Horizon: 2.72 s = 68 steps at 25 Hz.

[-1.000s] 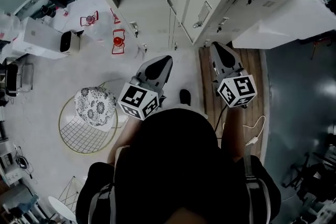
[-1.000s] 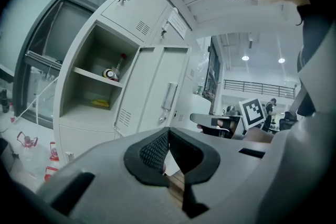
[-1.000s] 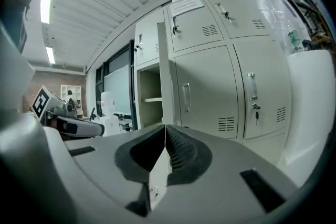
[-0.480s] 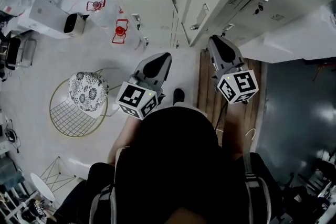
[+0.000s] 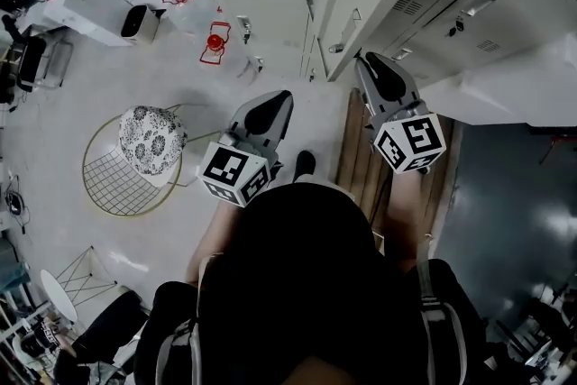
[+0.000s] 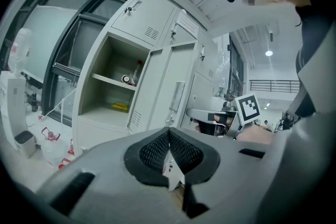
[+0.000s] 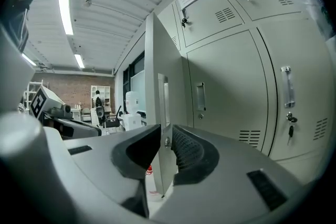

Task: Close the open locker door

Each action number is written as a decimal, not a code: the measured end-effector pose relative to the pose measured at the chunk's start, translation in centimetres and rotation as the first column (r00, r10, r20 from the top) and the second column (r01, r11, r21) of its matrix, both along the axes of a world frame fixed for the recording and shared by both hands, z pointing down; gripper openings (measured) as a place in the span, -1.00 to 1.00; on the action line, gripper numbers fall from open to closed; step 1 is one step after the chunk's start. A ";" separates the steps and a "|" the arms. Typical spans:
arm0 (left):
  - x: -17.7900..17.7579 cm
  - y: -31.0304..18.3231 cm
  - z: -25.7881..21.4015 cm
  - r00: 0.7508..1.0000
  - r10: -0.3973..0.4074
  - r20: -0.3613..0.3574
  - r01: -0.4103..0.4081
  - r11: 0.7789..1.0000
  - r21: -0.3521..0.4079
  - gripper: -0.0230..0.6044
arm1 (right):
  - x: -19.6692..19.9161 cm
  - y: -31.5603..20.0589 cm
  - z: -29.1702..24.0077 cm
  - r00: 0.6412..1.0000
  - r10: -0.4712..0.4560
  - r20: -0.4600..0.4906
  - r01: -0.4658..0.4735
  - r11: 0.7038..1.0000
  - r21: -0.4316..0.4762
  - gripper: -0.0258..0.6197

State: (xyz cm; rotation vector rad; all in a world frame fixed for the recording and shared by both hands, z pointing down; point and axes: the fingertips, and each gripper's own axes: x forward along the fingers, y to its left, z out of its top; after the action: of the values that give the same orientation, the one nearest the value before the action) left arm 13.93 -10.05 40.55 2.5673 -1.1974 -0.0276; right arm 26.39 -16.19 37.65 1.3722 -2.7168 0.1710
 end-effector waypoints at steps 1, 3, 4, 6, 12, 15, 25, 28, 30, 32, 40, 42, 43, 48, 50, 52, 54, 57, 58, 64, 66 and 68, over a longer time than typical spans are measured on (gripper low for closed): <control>-0.1 0.0 0.0 1.000 -0.008 0.001 0.008 1.000 0.000 -0.87 | -0.1 -0.1 0.0 1.000 -0.006 -0.001 0.006 1.000 0.000 -0.74; -0.3 0.0 -0.1 1.000 -0.023 0.001 0.023 1.000 0.001 -0.87 | -0.3 -0.1 0.2 1.000 -0.019 -0.003 0.019 1.000 -0.001 -0.73; -0.3 0.0 -0.1 1.000 -0.029 0.001 0.029 1.000 0.001 -0.87 | -0.3 -0.1 0.2 1.000 -0.024 -0.004 0.024 1.000 -0.002 -0.72; -0.4 -0.1 -0.1 0.999 -0.037 0.001 0.037 0.999 0.000 -0.87 | -0.2 -0.2 0.2 1.000 -0.031 -0.004 0.031 1.000 -0.002 -0.72; -0.2 -0.3 -0.4 0.999 -0.047 0.003 0.047 0.999 0.005 -0.87 | -0.7 -0.3 0.1 0.998 -0.060 -0.008 0.060 0.998 -0.001 -0.72; 0.1 -0.5 -0.3 0.999 -0.053 0.007 0.053 0.999 0.006 -0.87 | -0.9 -0.4 0.2 0.996 -0.083 -0.010 0.083 0.997 0.000 -0.70; -0.2 -0.1 0.0 0.994 -0.107 0.012 0.107 0.994 -0.005 -0.87 | -3.6 0.0 0.3 0.981 -0.195 -0.007 0.195 0.981 0.004 -0.68; -0.7 0.2 0.1 0.992 -0.128 0.015 0.128 0.992 -0.003 -0.87 | -4.5 0.1 0.3 0.974 -0.228 -0.010 0.228 0.974 0.008 -0.68; -1.2 0.3 0.1 0.989 -0.147 0.020 0.147 0.989 -0.003 -0.87 | -5.2 0.1 0.3 0.969 -0.248 -0.010 0.249 0.969 0.009 -0.66; -1.8 0.2 0.1 0.986 -0.167 0.018 0.167 0.986 -0.007 -0.87 | -5.9 0.1 0.3 0.963 -0.270 -0.014 0.270 0.963 0.010 -0.65; -3.8 -0.1 0.5 0.979 -0.202 0.001 0.202 0.979 -0.021 -0.87 | -9.2 -0.4 0.0 0.941 -0.336 -0.037 0.337 0.941 0.018 -0.61; -4.2 -0.3 0.6 0.979 -0.205 -0.003 0.205 0.979 -0.022 -0.87 | -10.0 -0.5 0.0 0.935 -0.351 -0.045 0.352 0.936 0.020 -0.61; -4.4 -0.5 0.6 0.978 -0.206 -0.004 0.206 0.978 -0.022 -0.87 | -10.5 -0.6 0.0 0.933 -0.358 -0.048 0.359 0.933 0.021 -0.61; -6.0 -1.5 0.5 0.976 -0.217 -0.007 0.217 0.976 -0.013 -0.87 | -12.6 -1.0 0.0 0.923 -0.382 -0.052 0.384 0.923 0.019 -0.61; -6.8 -1.9 0.4 0.976 -0.218 -0.010 0.217 0.976 -0.011 -0.87 | -13.5 -1.3 -0.1 0.920 -0.388 -0.057 0.390 0.921 0.019 -0.61; -7.6 -2.3 0.3 0.976 -0.216 -0.012 0.216 0.976 -0.013 -0.87 | -14.6 -1.5 -0.1 0.918 -0.393 -0.064 0.394 0.919 0.019 -0.61; -8.5 -2.8 0.2 0.977 -0.213 -0.015 0.213 0.977 -0.014 -0.87 | -15.7 -1.7 -0.2 0.915 -0.396 -0.071 0.399 0.917 0.019 -0.61; -9.7 -3.8 -0.1 0.980 -0.198 -0.014 0.198 0.980 -0.008 -0.87 | -17.2 -2.3 -0.3 0.913 -0.401 -0.081 0.403 0.915 0.020 -0.61; -10.1 -4.1 -0.2 0.981 -0.192 -0.013 0.192 0.981 -0.005 -0.87 | -17.7 -2.5 -0.3 0.913 -0.401 -0.082 0.403 0.915 0.020 -0.61; -12.7 -6.2 -0.8 0.987 -0.160 -0.013 0.160 0.987 0.008 -0.87 | -20.4 -3.9 -0.8 0.918 -0.387 -0.091 0.391 0.920 0.026 -0.61; -13.6 -6.9 -0.9 0.989 -0.149 -0.017 0.150 0.989 0.012 -0.87 | -21.3 -4.5 -0.8 0.923 -0.375 -0.088 0.378 0.926 0.023 -0.61; -14.7 -7.6 -1.0 0.990 -0.138 -0.023 0.138 0.990 0.015 -0.87 | -22.3 -5.0 -0.9 0.928 -0.362 -0.090 0.365 0.931 0.021 -0.61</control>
State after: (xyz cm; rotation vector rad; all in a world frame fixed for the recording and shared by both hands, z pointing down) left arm -0.72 -17.65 39.54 2.4866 -1.3701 -0.0962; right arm 4.09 -21.17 36.80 0.8340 -2.8512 0.0325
